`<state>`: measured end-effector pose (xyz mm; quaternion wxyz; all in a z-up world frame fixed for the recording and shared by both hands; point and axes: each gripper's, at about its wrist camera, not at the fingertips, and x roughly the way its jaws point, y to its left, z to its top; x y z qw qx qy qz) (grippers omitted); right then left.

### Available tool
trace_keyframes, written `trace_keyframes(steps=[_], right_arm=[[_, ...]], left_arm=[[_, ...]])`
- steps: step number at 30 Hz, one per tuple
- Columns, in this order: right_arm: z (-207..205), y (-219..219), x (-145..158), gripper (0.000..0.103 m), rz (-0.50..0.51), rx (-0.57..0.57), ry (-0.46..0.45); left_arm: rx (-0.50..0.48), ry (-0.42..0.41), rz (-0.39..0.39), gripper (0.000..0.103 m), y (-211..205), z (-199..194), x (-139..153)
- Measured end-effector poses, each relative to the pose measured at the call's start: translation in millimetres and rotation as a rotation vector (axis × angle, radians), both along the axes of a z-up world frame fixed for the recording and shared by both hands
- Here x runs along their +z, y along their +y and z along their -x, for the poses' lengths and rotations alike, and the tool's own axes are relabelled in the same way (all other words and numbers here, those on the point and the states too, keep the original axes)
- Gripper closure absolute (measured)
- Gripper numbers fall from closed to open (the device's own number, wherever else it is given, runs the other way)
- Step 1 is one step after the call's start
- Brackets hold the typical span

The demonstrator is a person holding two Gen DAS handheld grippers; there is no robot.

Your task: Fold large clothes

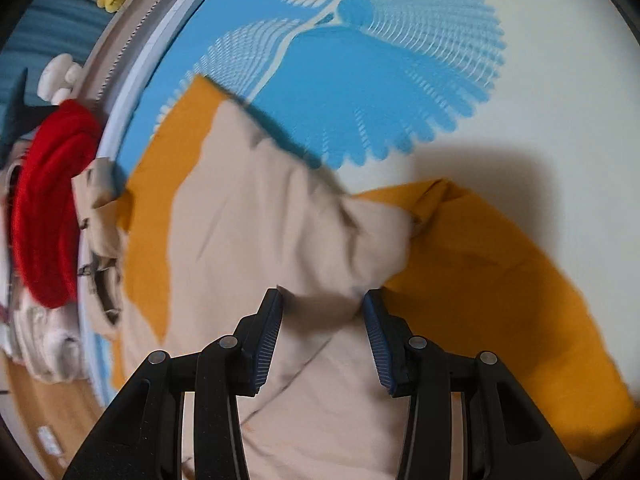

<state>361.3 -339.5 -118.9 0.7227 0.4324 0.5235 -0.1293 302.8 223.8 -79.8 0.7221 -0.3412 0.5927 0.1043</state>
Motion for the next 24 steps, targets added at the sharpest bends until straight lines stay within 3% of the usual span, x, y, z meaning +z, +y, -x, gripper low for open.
trace_keyframes(steps=[3,8,11,13,15,18,20,22,24], right_arm=[[2.2,-0.3,7.7,0.059,0.048,-0.014,-0.010],[-1.5,14.7,43.1,0.059,0.186,0.045,-0.121],[-1.1,17.2,46.3,0.059,0.247,0.051,-0.094],[3.0,11.3,47.0,0.059,0.293,0.013,-0.067],[6.1,8.5,52.5,0.059,0.316,-0.018,-0.094],[0.1,21.7,62.0,0.059,0.303,0.034,-0.192],[-13.4,37.0,57.1,0.059,0.251,0.140,-0.224],[-23.8,45.5,40.8,0.059,0.209,0.212,-0.179],[-30.8,47.8,11.6,0.059,0.187,0.257,-0.051]], left_arm=[[0.004,-0.021,-0.057,0.102,-3.6,6.6,13.7],[0.026,0.002,-0.080,0.102,-3.5,19.1,18.6],[0.037,0.027,-0.099,0.099,-1.8,23.7,18.8],[0.055,0.013,-0.229,0.099,-4.8,25.4,31.7],[0.005,-0.046,-0.308,0.098,-17.7,17.9,43.6],[-0.129,-0.102,-0.279,0.090,-42.4,0.7,40.6],[-0.186,-0.061,-0.240,0.076,-52.2,-8.0,19.6],[-0.209,0.051,-0.200,0.073,-53.7,-14.4,-14.4],[-0.208,0.063,-0.213,0.074,-54.8,-14.7,-19.4]])
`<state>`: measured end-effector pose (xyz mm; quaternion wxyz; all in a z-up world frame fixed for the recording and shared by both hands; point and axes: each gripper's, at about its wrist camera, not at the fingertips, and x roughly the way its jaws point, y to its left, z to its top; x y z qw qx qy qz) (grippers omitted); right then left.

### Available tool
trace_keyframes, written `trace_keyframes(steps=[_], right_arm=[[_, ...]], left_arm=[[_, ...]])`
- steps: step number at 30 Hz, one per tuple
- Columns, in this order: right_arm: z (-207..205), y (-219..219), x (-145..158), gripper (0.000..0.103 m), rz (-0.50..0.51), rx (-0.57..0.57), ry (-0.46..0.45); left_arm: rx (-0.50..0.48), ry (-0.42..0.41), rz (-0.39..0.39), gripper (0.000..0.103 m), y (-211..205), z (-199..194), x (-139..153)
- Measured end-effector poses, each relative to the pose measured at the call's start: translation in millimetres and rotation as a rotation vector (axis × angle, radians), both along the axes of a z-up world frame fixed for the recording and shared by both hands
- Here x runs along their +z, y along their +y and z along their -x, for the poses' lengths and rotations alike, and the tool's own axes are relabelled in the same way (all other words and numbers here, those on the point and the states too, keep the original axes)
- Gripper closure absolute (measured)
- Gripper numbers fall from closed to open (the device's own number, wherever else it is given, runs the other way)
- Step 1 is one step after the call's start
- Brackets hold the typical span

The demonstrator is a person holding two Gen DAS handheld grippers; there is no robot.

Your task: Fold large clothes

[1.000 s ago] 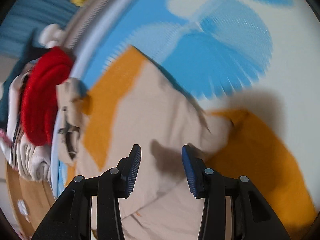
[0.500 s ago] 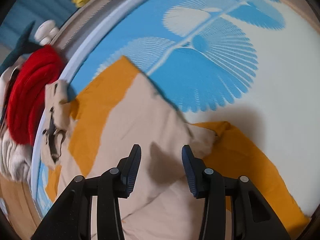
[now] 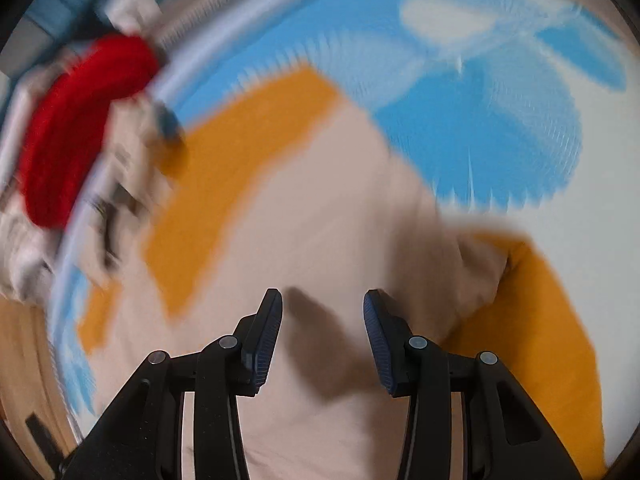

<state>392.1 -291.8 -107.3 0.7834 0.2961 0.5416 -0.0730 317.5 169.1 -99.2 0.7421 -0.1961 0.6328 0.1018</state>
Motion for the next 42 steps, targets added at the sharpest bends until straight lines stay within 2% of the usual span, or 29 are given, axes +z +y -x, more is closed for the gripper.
trace_keyframes(steps=[1,3,5,6,8,10,12,14,17,19,23,29,35,39,42], right_arm=[[2.4,-3.3,-9.0,0.060,-0.013,-0.013,0.037],[5.2,-7.2,-6.9,0.059,-0.031,-0.040,0.025],[4.0,-3.4,5.8,0.059,-0.010,-0.012,-0.013],[2.7,-0.7,12.2,0.059,0.005,0.010,-0.042],[-0.7,3.6,12.1,0.059,0.056,0.050,-0.022],[-1.4,4.0,2.6,0.059,0.071,0.060,0.040],[-0.2,4.0,2.5,0.059,0.084,0.068,0.053],[1.8,12.3,20.1,0.059,0.153,0.110,0.001],[7.3,30.8,56.8,0.059,0.290,0.197,-0.130],[13.3,43.6,79.3,0.059,0.375,0.245,-0.209],[34.0,60.0,103.4,0.059,0.469,0.295,-0.280],[57.9,66.3,117.5,0.059,0.503,0.316,-0.304],[69.6,65.3,117.5,0.059,0.514,0.319,-0.305],[68.7,61.5,117.2,0.059,0.513,0.316,-0.303],[66.8,56.3,115.3,0.059,0.513,0.311,-0.295]], left_arm=[[-0.009,-0.003,-0.014,0.074,-2.9,-0.9,5.0],[-0.028,-0.065,-0.010,0.074,-7.9,-2.4,21.9],[-0.052,-0.095,-0.031,0.073,-12.8,-4.2,26.4],[-0.070,-0.078,-0.059,0.073,-15.0,-5.3,21.6],[-0.071,0.001,-0.073,0.072,-14.1,-5.8,2.8],[-0.067,-0.002,-0.081,0.072,-12.8,-5.9,2.2],[-0.088,-0.052,-0.120,0.072,-19.5,-6.6,20.6],[-0.117,-0.118,-0.163,0.070,-28.1,-5.0,39.9],[-0.166,-0.213,-0.216,0.058,-42.3,2.3,62.2],[-0.190,-0.249,-0.237,0.056,-51.8,5.6,70.4],[-0.227,-0.311,-0.227,0.053,-67.1,18.5,83.0],[-0.255,-0.377,-0.234,0.047,-88.9,28.6,93.0],[-0.222,-0.442,-0.264,0.045,-98.2,28.2,98.1],[-0.185,-0.457,-0.314,0.045,-99.4,22.7,96.6],[-0.164,-0.447,-0.309,0.045,-99.6,16.3,91.9]])
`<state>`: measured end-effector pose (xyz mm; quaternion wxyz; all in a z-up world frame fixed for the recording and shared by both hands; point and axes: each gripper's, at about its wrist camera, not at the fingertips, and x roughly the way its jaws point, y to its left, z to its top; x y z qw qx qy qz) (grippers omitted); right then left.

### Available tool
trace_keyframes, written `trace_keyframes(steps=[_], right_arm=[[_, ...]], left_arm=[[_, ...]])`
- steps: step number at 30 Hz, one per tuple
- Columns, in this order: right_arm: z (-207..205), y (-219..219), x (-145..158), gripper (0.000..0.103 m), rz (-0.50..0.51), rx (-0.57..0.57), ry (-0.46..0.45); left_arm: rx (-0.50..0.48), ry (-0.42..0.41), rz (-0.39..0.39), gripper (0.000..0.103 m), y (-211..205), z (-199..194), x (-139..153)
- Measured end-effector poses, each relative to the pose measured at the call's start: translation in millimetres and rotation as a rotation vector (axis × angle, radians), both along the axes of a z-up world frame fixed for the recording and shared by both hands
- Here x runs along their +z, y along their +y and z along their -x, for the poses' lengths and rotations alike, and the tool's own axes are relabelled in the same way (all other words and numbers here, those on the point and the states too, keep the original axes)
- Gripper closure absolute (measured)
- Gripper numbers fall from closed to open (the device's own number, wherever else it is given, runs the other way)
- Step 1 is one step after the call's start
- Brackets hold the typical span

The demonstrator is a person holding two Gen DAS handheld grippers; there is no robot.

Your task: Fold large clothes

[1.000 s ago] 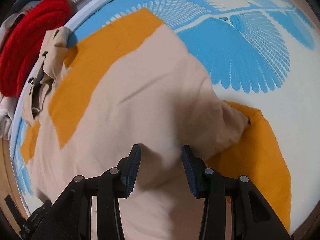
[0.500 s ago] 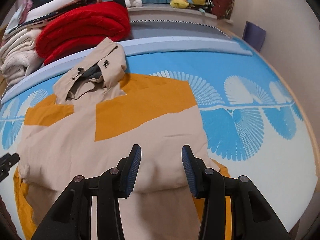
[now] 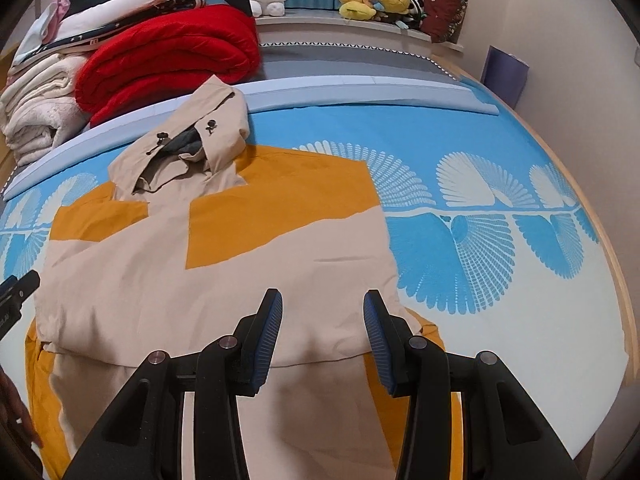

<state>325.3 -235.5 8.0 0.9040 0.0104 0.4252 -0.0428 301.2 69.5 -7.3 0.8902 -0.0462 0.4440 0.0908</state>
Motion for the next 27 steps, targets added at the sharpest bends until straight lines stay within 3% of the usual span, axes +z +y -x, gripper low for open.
trace_keyframes(steps=[3,7,13,20,25,26,27], right_arm=[[-2.5,-7.2,-2.6,0.059,-0.012,-0.004,0.014],[-3.0,-17.2,-1.7,0.059,-0.016,-0.011,0.016],[-4.1,-33.0,-1.6,0.059,-0.049,-0.027,0.029],[-4.3,-48.5,1.2,0.059,-0.075,-0.039,0.030],[-6.3,-57.2,6.7,0.060,-0.111,-0.042,0.019],[-5.9,-57.7,7.6,0.063,-0.112,-0.041,0.015],[-5.7,-58.3,8.4,0.074,-0.114,-0.039,0.011]], left_arm=[[-0.013,0.006,0.013,0.046,-4.1,-3.9,-2.9],[-0.029,-0.018,-0.061,0.046,-16.5,-7.0,-1.6],[-0.072,-0.056,-0.103,0.046,-27.6,-11.1,8.1],[-0.103,-0.054,-0.123,0.073,-31.4,-14.3,13.6],[-0.093,-0.025,-0.056,0.085,-27.8,-44.6,19.8],[-0.091,-0.016,-0.046,0.086,-27.0,-55.1,19.4],[-0.089,-0.006,-0.045,0.086,-27.5,-66.4,18.8]])
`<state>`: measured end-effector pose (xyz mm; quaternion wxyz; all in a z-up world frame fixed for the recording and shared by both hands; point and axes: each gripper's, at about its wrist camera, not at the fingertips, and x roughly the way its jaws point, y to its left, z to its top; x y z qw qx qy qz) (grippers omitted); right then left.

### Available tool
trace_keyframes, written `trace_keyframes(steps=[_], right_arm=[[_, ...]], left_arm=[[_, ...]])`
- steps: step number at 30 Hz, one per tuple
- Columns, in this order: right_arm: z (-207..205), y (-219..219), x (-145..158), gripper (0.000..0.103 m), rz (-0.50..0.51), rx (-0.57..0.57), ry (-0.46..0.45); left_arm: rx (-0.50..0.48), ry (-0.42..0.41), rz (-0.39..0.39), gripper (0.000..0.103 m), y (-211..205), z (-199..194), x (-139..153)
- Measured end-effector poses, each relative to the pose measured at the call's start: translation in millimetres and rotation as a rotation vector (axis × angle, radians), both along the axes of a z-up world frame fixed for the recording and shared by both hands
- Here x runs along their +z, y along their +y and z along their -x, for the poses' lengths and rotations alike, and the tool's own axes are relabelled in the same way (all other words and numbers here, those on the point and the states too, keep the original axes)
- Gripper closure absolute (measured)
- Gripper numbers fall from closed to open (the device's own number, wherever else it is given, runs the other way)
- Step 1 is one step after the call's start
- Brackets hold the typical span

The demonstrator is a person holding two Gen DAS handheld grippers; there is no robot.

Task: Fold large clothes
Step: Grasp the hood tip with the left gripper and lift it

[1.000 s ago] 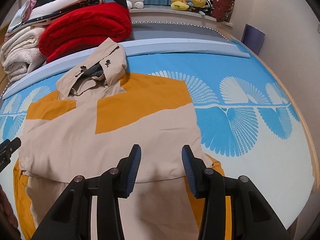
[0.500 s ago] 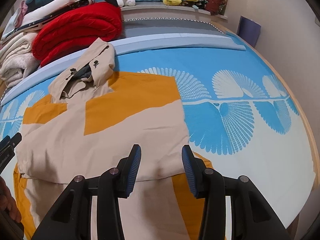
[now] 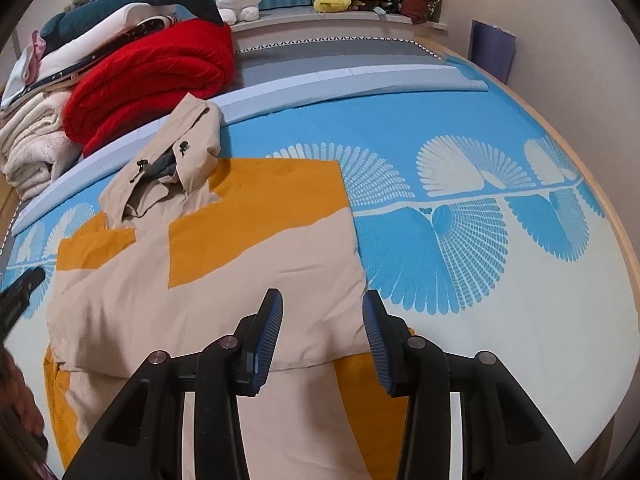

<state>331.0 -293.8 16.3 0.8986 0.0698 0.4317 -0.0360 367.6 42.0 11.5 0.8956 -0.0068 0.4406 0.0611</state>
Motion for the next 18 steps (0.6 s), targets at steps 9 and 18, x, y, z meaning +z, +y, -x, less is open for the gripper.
trace_keyframes(steps=[9,18], right_arm=[[-7.2,-8.8,-1.1,0.090,-0.029,-0.004,-0.002],[-21.9,-17.4,-9.9,0.089,-0.060,-0.022,0.030]], left_arm=[[-0.052,0.077,0.027,0.087,-12.8,-113.6,-15.0],[-0.027,0.078,0.092,0.087,-20.3,-219.9,-29.2]])
